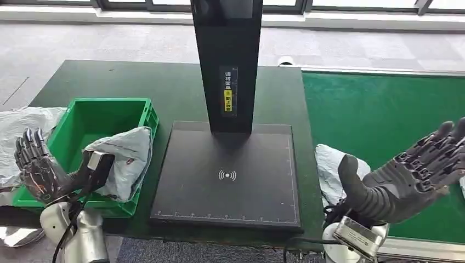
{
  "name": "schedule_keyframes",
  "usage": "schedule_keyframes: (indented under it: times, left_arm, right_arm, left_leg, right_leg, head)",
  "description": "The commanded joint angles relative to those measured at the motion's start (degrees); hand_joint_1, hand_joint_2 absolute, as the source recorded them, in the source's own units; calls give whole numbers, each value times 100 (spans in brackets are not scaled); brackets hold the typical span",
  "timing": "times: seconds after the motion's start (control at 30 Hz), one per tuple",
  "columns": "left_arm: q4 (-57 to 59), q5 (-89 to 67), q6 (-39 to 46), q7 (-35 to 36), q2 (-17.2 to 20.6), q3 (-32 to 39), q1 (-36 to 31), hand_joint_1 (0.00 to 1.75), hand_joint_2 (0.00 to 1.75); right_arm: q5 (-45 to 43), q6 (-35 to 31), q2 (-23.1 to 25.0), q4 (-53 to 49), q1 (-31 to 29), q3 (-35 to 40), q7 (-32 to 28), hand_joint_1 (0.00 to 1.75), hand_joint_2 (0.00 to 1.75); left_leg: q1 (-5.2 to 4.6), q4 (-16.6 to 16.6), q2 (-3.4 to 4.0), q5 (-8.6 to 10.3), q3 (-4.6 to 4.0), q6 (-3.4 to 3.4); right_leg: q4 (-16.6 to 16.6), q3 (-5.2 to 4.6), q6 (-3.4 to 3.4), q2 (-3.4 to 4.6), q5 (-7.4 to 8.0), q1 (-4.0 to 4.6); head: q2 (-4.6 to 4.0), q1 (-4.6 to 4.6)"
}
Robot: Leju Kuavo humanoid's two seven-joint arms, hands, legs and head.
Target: Moved the parcel from conveyor to table for the left to box.
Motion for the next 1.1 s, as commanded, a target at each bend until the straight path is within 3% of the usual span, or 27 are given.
schedule_keyframes:
  times: [0.03, 0.33, 0.37, 1.1]
  left_arm:
    - [-395, -20, -13, 273, -86, -672, 467, 0, 0]
    - [-884, -72, -13, 496, -86, -997, 761, 0, 0]
    - [-890, -129, -13, 479, -86, -993, 750, 0, 175]
    - [-971, -442, -13, 542, -86, -986, 501, 0, 175]
  right_arm:
    - [-10, 2, 227, 241, 481, -137, 13, 0, 175]
    - [-36, 2, 227, 210, 577, -121, 13, 0, 175]
    - [-37, 2, 227, 210, 576, -107, 13, 0, 175]
    - [-29, 2, 227, 178, 639, -125, 13, 0, 175]
  left_leg:
    - [9, -16, -10, 4, 10, 0]
    - [6, -41, -16, 9, 31, 1]
    - [5, -28, -13, 5, 25, 0]
    - [5, -20, -19, 5, 17, -1]
  right_leg:
    - [-21, 16, -3, -13, 3, 14]
    - [-45, 43, -4, -21, 5, 15]
    - [-31, 35, -3, -16, 2, 14]
    - [-22, 29, -3, -20, 0, 12]
  head:
    - [2, -2]
    - [0, 0]
    - [2, -2]
    - [0, -2]
